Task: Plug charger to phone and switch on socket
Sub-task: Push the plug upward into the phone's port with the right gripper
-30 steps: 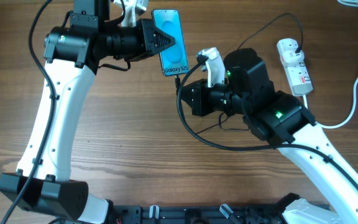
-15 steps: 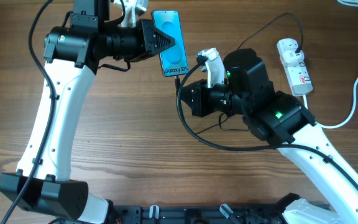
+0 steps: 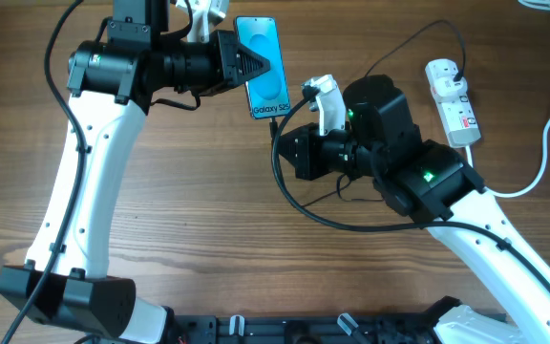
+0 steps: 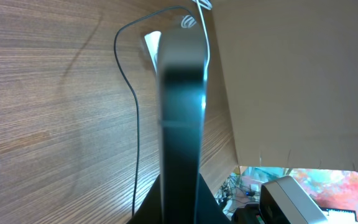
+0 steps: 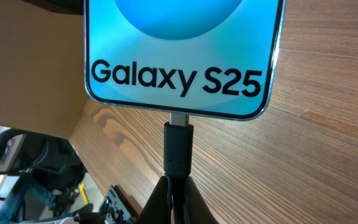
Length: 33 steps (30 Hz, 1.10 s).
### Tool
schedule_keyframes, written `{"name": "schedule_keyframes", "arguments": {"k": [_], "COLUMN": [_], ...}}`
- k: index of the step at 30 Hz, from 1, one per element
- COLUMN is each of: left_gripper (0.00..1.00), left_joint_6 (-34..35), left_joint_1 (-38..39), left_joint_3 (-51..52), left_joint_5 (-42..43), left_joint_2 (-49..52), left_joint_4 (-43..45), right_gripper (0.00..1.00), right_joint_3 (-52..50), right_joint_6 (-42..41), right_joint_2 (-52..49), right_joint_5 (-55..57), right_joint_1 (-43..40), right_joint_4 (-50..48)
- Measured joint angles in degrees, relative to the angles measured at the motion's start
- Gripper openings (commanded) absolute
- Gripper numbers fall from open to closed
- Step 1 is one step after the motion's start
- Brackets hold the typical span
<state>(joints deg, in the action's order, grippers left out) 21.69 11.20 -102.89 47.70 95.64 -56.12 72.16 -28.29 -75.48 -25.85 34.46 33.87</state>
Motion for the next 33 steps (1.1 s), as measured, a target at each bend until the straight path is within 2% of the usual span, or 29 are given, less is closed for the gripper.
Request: {"name": "schedule_keyframes", "arguments": {"k": [11, 33], "left_gripper": [0.04, 0.04], "left_joint_6": [-0.66, -0.63], "left_joint_1": [0.00, 0.00], "left_joint_3": [0.00, 0.00], "left_joint_5": [-2.54, -1.51], "left_joint_2": [0.00, 0.00], "left_joint_4": [0.42, 0.22], "right_gripper": [0.04, 0.04], "right_joint_3": [0.00, 0.00], "right_joint_6": [0.00, 0.00], "right_joint_2": [0.00, 0.00], "right_joint_5": [0.00, -0.02], "right_joint_1": [0.00, 0.00], "right_joint_4": [-0.02, -0.04]}}
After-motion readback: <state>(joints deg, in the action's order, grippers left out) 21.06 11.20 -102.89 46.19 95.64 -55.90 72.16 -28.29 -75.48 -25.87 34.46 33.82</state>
